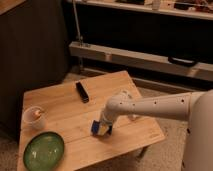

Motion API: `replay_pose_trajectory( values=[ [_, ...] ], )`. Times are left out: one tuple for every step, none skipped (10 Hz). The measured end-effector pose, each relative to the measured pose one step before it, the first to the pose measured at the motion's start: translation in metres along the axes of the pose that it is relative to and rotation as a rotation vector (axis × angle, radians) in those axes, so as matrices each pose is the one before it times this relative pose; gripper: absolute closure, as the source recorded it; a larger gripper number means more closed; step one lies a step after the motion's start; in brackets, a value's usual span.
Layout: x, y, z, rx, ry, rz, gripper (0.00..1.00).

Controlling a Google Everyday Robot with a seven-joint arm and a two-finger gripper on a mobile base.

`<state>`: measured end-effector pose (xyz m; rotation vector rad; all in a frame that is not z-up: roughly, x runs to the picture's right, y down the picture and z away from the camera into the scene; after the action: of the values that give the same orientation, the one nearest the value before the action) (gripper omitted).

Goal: Wipe the white sponge on the table

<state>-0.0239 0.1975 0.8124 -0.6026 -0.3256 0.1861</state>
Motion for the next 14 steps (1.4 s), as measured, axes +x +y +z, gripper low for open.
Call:
replay_pose_trajectory(
  values=[
    [0.00224, 0.0097, -0.00204, -0.00278, -0.00042, 0.00127, 0.79],
    [-0.00059, 0.01749, -0.00203, -0.00599, -0.00146, -0.0026, 0.79],
    [-0.00074, 0.0172, -0.00191, -0.0068, -0.00457, 0.00135, 0.79],
    [0.00503, 0.02207, -0.0027, -0.00691, -0.00194, 0.0038, 0.79],
    [0.00426, 0.01928, -0.00265, -0.00707, -0.0067, 0.00309, 0.79],
    [0.0031, 0.01409, -0.00331, -0.00402, -0.00673, 0.00344, 0.79],
    [-0.00099, 0.01099, -0.00126, -0.00515, -0.00613, -0.00156, 0.79],
    [-0.00958, 0.01768, 0.00207, -0.01606, -0.01764, -0.01401, 0.79],
    [-0.0085, 0.00953, 0.00422, -0.01511, -0.013, -0.01379, 0.79],
    [-0.00985, 0.00417, 0.00528, -0.01266, -0.01027, -0.01747, 0.79],
    [-0.01679, 0.00007, 0.01099, -0.02207, -0.01528, -0.02776, 0.79],
    [-0.01178, -0.00185, 0.00875, -0.01554, -0.01016, -0.01798, 0.79],
    [-0.01242, -0.0027, 0.01043, -0.01755, -0.00964, -0.0213, 0.79],
    [-0.0143, -0.00276, 0.01221, -0.0213, -0.01295, -0.02915, 0.79]
  ],
)
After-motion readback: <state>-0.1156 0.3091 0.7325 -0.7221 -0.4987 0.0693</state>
